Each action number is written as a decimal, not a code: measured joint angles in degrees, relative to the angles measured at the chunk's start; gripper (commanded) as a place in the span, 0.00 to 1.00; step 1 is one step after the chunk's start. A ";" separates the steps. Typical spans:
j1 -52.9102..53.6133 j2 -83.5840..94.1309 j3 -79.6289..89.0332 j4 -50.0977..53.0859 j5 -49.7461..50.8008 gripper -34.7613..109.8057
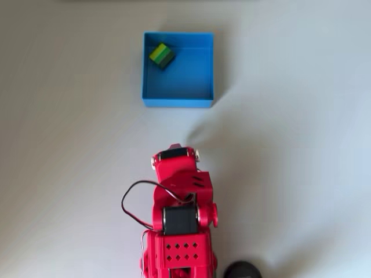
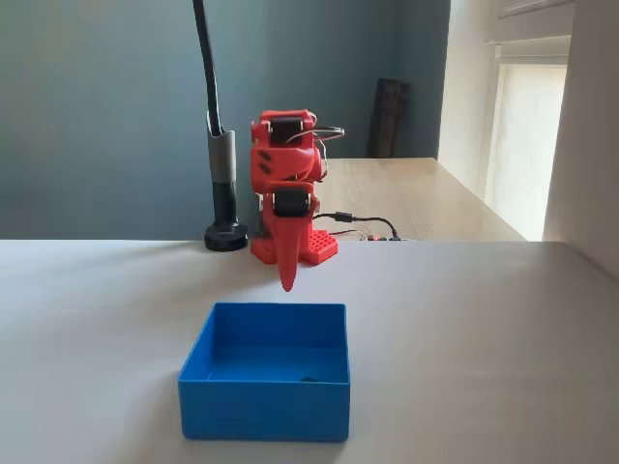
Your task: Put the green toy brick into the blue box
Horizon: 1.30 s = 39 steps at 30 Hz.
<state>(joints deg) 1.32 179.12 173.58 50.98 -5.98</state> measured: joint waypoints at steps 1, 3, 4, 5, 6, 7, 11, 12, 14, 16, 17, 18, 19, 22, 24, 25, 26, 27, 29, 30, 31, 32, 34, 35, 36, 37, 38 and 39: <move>0.00 1.49 1.32 0.00 -0.35 0.24; 0.00 3.34 2.64 0.00 -0.70 0.24; 0.00 4.31 3.16 0.00 -0.79 0.24; 0.00 5.27 3.60 0.00 -0.62 0.24; 0.00 6.15 3.87 0.00 -0.35 0.24; 0.00 6.33 4.04 0.00 -0.18 0.24; 0.00 6.50 4.13 0.00 0.18 0.24; 0.00 6.50 4.13 0.00 0.53 0.24; 0.00 6.50 4.13 0.00 0.88 0.24; 0.00 6.50 4.13 0.00 0.88 0.24; 0.00 6.50 4.13 0.00 0.88 0.24; 0.00 6.50 4.13 0.00 0.88 0.24; 0.00 6.50 4.13 0.00 0.88 0.24; 0.00 6.50 4.13 0.00 0.88 0.24; 0.00 6.50 4.13 0.00 0.88 0.24; 0.00 6.50 4.13 0.00 0.88 0.24; 0.00 6.50 4.13 0.00 0.88 0.24; 0.00 6.50 4.13 0.00 0.88 0.24; 0.00 6.50 4.13 0.00 0.88 0.24; 0.00 6.50 4.13 0.00 0.88 0.24; 0.00 6.50 4.13 0.00 0.88 0.24; 0.00 6.50 4.13 0.00 0.88 0.24; 0.00 6.50 4.13 0.00 0.88 0.24; 0.00 6.50 4.13 0.00 0.88 0.24; 0.00 6.50 4.13 0.00 0.88 0.24; 0.00 6.50 4.13 0.00 0.88 0.24; 0.00 6.50 4.13 0.00 0.88 0.24; 0.00 6.50 4.13 0.00 0.88 0.24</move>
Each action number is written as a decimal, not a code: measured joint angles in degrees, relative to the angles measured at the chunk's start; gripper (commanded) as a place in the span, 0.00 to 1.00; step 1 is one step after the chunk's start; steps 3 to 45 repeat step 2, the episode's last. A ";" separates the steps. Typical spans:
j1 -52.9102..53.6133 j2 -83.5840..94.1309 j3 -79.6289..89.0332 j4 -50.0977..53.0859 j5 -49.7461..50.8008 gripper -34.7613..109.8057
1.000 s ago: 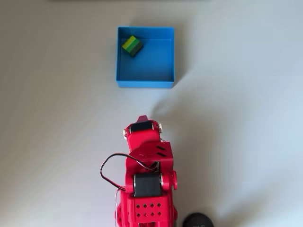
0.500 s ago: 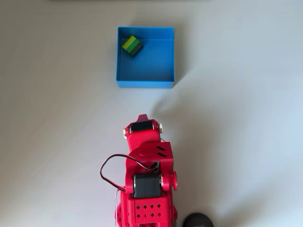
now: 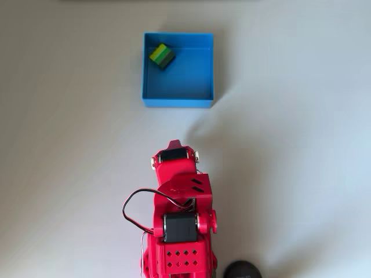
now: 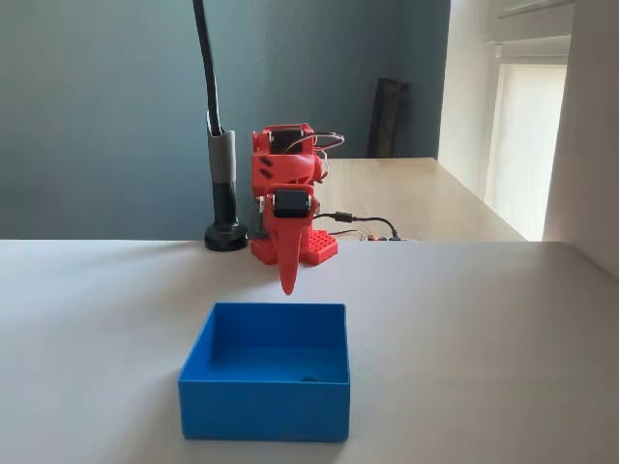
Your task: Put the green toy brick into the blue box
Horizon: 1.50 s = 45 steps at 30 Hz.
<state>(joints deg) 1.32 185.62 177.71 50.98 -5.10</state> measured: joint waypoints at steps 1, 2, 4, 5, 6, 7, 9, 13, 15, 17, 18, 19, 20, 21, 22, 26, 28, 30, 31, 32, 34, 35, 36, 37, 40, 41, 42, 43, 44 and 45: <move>0.00 0.00 0.00 0.00 0.00 0.24; 0.00 0.00 0.00 0.00 0.00 0.24; 0.00 0.00 0.00 0.00 0.00 0.24; 0.00 0.00 0.00 0.00 0.00 0.24; 0.00 0.00 0.00 0.00 0.00 0.24; 0.00 0.00 0.00 0.00 0.00 0.24; 0.00 0.00 0.00 0.00 0.00 0.24; 0.00 0.00 0.00 0.00 0.00 0.24; 0.00 0.00 0.00 0.00 0.00 0.24; 0.00 0.00 0.00 0.00 0.00 0.24; 0.00 0.00 0.00 0.00 0.00 0.24; 0.00 0.00 0.00 0.00 0.00 0.24; 0.00 0.00 0.00 0.00 0.00 0.24; 0.00 0.00 0.00 0.00 0.00 0.24; 0.00 0.00 0.00 0.00 0.00 0.24; 0.00 0.00 0.00 0.00 0.00 0.24; 0.00 0.00 0.00 0.00 0.00 0.24; 0.00 0.00 0.00 0.00 0.00 0.24; 0.00 0.00 0.00 0.00 0.00 0.24; 0.00 0.00 0.00 0.00 0.00 0.24; 0.00 0.00 0.00 0.00 0.00 0.24; 0.00 0.00 0.00 0.00 0.00 0.24; 0.00 0.00 0.00 0.00 0.00 0.24; 0.00 0.00 0.00 0.00 0.00 0.24; 0.00 0.00 0.00 0.00 0.00 0.24; 0.00 0.00 0.00 0.00 0.00 0.24; 0.00 0.00 0.00 0.00 0.00 0.24; 0.00 0.00 0.00 0.00 0.00 0.24; 0.00 0.00 0.00 0.00 0.00 0.24; 0.00 0.00 0.00 0.00 0.00 0.24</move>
